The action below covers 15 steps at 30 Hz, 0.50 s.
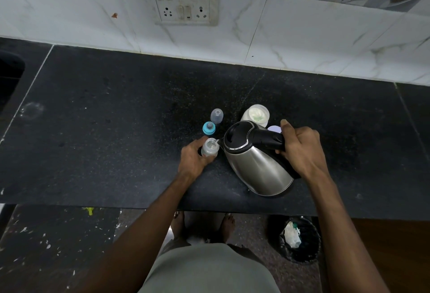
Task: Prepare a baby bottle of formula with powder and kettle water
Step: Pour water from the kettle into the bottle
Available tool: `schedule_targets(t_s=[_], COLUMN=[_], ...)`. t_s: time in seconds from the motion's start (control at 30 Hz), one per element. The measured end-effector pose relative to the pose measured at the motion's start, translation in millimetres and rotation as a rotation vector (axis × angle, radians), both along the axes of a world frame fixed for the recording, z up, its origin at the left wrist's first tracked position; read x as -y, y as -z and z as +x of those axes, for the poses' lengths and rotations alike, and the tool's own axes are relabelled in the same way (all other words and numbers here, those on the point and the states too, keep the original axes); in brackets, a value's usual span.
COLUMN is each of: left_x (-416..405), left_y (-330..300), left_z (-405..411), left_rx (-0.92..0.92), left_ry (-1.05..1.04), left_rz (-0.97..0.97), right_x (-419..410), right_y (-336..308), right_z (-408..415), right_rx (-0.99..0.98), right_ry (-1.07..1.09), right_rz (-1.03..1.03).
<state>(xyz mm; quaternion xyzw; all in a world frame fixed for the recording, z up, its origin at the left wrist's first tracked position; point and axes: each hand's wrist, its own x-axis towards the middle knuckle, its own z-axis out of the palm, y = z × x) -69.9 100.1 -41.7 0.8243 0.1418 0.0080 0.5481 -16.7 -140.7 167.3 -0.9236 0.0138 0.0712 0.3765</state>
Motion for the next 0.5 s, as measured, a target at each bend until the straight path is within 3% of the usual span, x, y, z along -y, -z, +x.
schedule_targets(t_s=[0.5], left_x=[5.2], left_y=[7.5], left_z=[-1.9], left_rx=[0.022], left_ry=[-0.045], left_rz=[0.025], right_x=[1.2], right_y=[-9.0], right_z=[-2.6], right_rx=[-0.005], right_ry=[-0.006], right_rz=[-0.014])
